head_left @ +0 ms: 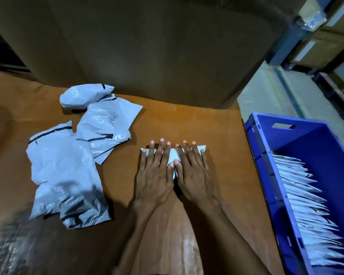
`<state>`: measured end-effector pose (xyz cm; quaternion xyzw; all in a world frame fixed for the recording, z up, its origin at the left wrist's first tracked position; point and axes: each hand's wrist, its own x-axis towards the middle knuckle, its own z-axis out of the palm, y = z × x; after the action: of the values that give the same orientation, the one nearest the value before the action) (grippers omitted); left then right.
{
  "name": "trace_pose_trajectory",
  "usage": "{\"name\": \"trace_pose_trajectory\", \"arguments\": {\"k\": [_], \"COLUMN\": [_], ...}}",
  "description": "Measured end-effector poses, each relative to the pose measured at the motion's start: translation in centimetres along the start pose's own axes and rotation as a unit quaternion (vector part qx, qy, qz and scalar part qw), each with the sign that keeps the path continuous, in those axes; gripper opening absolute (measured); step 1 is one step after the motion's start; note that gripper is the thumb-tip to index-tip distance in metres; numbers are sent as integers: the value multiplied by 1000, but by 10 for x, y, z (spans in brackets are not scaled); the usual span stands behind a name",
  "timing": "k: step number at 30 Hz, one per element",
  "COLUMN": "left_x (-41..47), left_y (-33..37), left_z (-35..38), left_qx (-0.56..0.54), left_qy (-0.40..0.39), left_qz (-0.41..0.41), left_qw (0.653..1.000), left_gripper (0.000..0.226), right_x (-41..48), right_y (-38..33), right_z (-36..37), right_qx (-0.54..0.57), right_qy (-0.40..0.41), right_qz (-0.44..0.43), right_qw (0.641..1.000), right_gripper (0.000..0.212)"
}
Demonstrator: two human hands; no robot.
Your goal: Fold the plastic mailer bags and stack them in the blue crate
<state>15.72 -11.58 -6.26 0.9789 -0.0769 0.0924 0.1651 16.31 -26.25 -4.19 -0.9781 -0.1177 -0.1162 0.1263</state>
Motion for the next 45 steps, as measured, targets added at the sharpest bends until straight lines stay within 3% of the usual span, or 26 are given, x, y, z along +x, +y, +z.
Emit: {"name": "trace_pose_trajectory", "arguments": {"k": [16, 38, 41, 43, 45], "left_x": [21, 10, 7, 3, 0], "left_y": [9, 5, 4, 3, 4], "left_z": [13, 14, 10, 7, 3], "left_qx": [76, 72, 73, 76, 85], "left_qy": [-31, -27, -22, -18, -5], "left_qz": [-37, -19, -5, 1, -7], "left_qw": [996, 997, 997, 997, 996], "left_gripper": [66, 67, 66, 65, 62], "right_x": [18, 14, 10, 2, -11], "right_y": [19, 11, 15, 18, 17], "right_z": [21, 1, -4, -10, -15], "right_qx": [-1, 42, 129, 185, 152], "right_qy": [-93, -228, -184, -93, 25], "right_qz": [22, 51, 40, 72, 104], "right_qw": [995, 971, 974, 976, 983], "right_gripper": [58, 60, 60, 56, 39]}}
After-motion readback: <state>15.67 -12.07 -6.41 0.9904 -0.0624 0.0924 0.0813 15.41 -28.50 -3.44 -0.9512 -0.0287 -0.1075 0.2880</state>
